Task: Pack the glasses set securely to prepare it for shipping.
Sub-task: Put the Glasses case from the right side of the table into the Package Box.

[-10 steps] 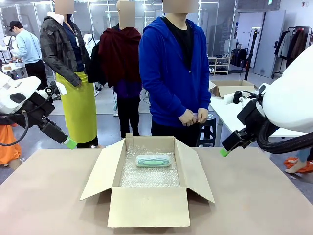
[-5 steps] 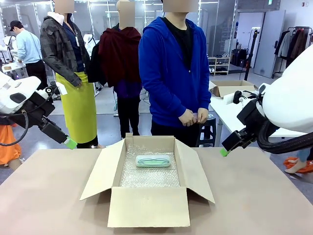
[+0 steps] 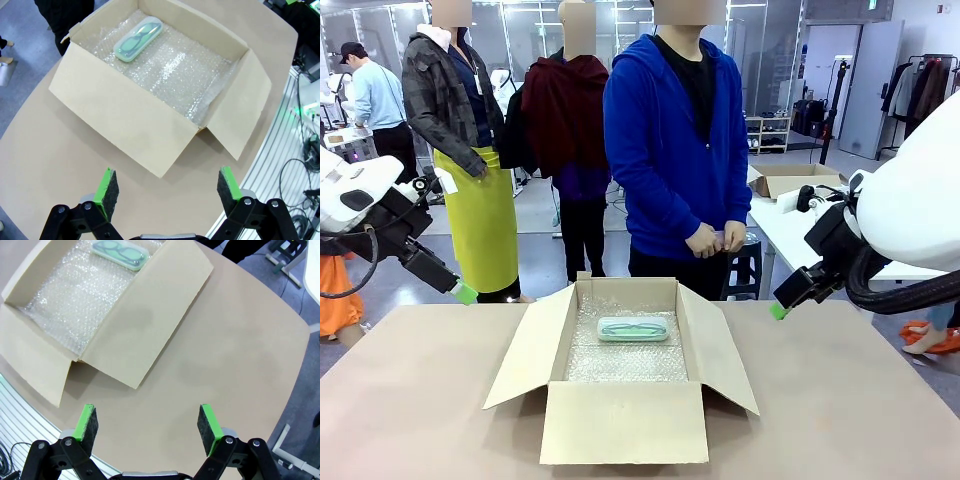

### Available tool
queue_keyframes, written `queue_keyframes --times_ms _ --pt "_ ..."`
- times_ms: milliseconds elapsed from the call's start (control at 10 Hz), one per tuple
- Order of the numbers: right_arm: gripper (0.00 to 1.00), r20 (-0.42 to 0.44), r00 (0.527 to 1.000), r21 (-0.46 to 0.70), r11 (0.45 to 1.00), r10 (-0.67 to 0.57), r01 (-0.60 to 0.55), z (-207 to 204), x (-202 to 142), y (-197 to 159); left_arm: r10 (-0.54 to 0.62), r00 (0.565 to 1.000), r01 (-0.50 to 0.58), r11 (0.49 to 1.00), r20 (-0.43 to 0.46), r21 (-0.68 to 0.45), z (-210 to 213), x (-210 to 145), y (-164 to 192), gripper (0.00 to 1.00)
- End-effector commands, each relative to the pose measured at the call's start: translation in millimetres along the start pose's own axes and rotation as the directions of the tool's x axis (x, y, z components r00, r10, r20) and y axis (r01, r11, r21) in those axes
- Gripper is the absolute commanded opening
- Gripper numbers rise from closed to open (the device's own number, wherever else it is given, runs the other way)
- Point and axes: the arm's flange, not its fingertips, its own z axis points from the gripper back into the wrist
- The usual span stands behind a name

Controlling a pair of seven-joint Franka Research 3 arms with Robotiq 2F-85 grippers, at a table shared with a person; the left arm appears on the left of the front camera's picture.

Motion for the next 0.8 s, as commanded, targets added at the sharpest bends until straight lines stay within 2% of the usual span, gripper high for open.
queue_keyframes --times_ms 0,700 --pt "1.00 0.010 1.000 -0.007 1.000 -0.001 0.001 0.0 -2.0 1.6 -0.016 1.000 0.016 1.000 0.006 -0.016 2.5 -1.0 2.0 1.00" --pt "1.00 0.010 1.000 -0.007 1.000 -0.001 0.001 0.0 -2.0 1.6 -0.016 1.000 0.016 1.000 0.006 -0.016 2.5 -1.0 2.0 1.00"
